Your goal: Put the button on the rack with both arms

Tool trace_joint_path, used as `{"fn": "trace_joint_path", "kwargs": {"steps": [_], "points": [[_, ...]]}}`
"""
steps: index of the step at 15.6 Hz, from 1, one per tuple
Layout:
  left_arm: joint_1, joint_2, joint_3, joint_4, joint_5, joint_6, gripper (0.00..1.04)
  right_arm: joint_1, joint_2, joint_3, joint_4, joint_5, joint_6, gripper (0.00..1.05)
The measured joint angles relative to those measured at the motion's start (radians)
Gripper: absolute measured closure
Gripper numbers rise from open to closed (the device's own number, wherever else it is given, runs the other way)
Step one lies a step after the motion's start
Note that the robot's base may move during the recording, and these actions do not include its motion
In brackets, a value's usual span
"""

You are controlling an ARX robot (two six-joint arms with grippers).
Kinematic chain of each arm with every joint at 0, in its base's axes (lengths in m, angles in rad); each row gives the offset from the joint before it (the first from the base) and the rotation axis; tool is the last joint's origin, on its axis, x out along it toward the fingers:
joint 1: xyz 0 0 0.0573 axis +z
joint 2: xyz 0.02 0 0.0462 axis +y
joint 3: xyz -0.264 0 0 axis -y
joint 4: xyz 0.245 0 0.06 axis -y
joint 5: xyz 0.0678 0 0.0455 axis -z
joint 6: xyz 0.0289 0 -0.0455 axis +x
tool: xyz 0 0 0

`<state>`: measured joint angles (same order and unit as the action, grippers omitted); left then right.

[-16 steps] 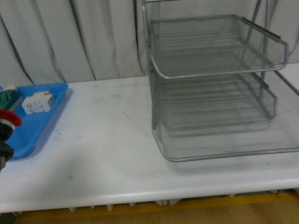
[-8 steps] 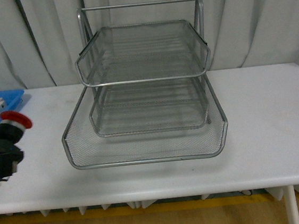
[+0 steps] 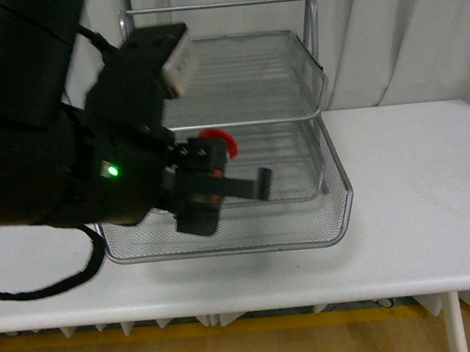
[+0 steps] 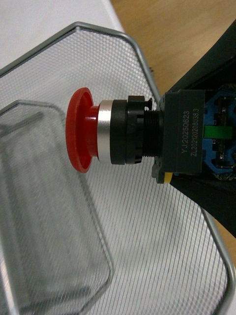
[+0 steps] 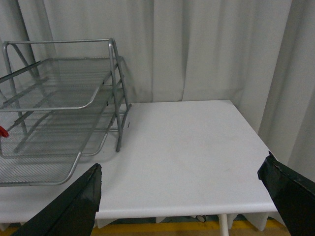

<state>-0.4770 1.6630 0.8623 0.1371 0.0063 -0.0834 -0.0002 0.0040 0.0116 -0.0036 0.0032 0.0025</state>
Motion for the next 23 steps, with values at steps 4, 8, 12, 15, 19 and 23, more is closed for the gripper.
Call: {"fn": "trace_joint_path", "kwargs": {"steps": [4, 8, 12, 15, 19, 23], "points": [[-0.024, 0.085, 0.043, -0.037, 0.005, 0.000, 0.69, 0.000, 0.000, 0.000, 0.000, 0.000, 0.000, 0.06], [-0.003, 0.223, 0.210, -0.090, -0.003, -0.020, 0.69, 0.000, 0.000, 0.000, 0.000, 0.000, 0.000, 0.06], [0.018, 0.452, 0.546, -0.260, -0.033, -0.022, 0.69, 0.000, 0.000, 0.000, 0.000, 0.000, 0.000, 0.06], [0.029, 0.525, 0.631, -0.299, -0.035, -0.025, 0.68, 0.000, 0.000, 0.000, 0.000, 0.000, 0.000, 0.06], [0.031, 0.507, 0.607, -0.262, -0.010, -0.045, 0.20, 0.000, 0.000, 0.000, 0.000, 0.000, 0.000, 0.06], [0.003, 0.267, 0.389, -0.147, 0.014, -0.068, 0.07, 0.000, 0.000, 0.000, 0.000, 0.000, 0.000, 0.06]]}}
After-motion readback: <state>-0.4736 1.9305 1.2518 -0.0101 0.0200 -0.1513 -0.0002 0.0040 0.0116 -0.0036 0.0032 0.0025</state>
